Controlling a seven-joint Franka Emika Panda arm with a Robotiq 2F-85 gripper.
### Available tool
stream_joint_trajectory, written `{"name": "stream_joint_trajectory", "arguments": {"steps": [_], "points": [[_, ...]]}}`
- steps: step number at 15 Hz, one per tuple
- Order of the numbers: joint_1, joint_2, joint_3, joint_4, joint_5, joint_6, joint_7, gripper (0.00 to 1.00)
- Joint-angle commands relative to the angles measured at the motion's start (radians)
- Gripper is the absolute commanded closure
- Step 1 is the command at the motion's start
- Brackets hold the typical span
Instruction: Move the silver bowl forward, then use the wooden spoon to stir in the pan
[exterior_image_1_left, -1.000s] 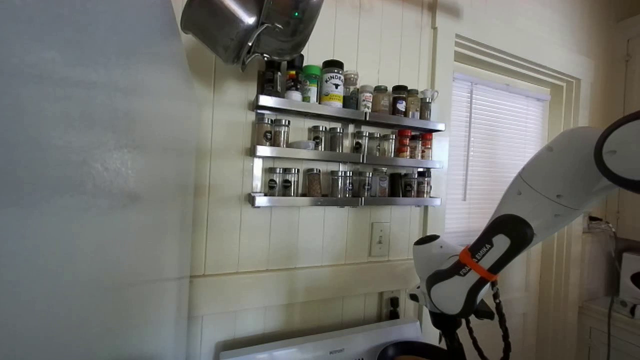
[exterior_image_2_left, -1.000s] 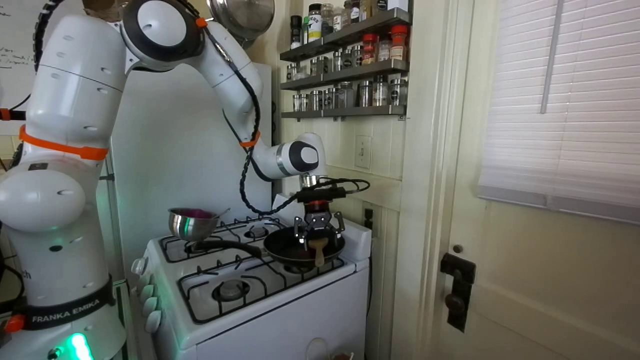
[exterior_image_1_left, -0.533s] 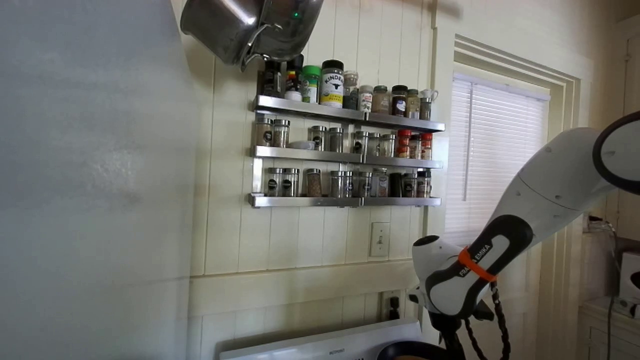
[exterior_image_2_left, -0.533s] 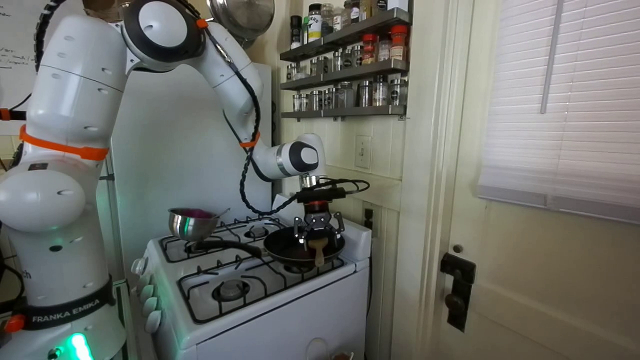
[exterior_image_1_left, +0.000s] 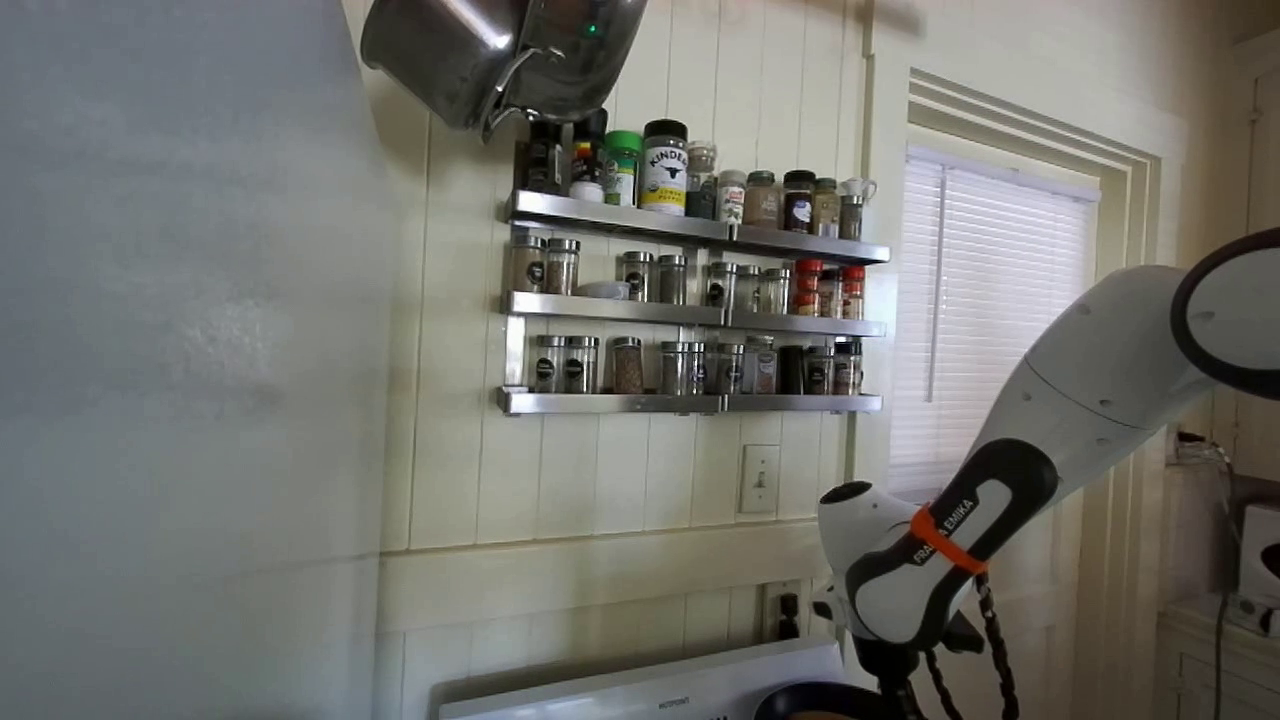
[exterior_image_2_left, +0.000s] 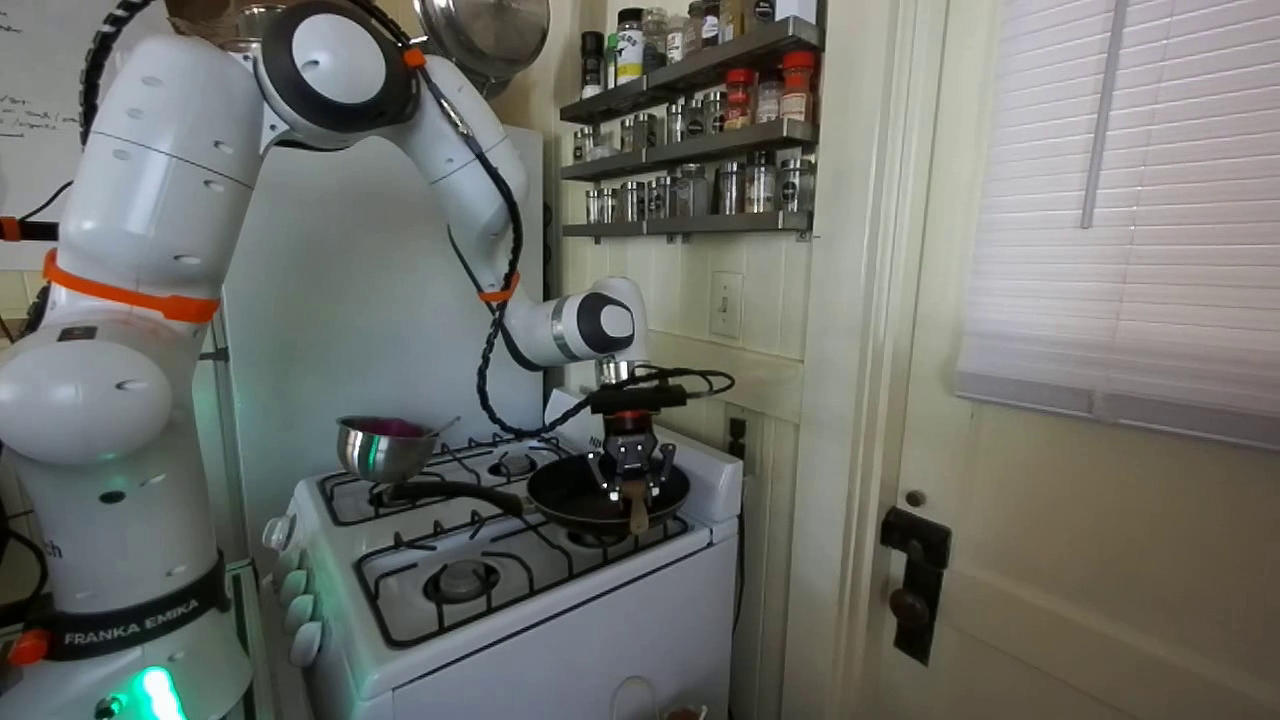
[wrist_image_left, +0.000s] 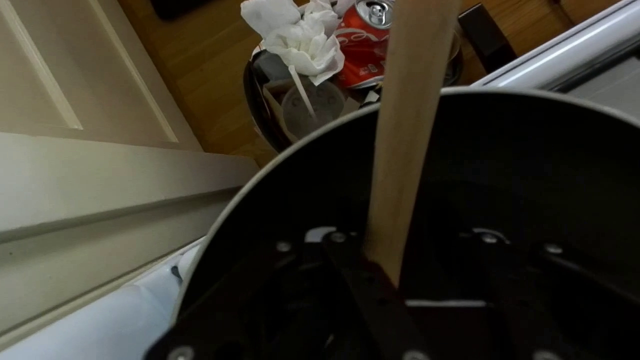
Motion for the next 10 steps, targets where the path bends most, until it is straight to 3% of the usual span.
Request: {"name": "stream_joint_trajectory", "arguments": {"steps": [1,3,8,10], "points": [[0.008,0.004,0.000,0.013,-0.029,-0.019,0.029,0.87],[0.010,-0.002,-0.002,0.014,-0.037,-0.020,0.038,0.99],[0.022,-0.035,-0.008,-0.005,-0.090,-0.017,0.079,0.95],[0.043,-0.077,-0.025,-0.032,-0.195,-0.043,0.121,0.95]]}}
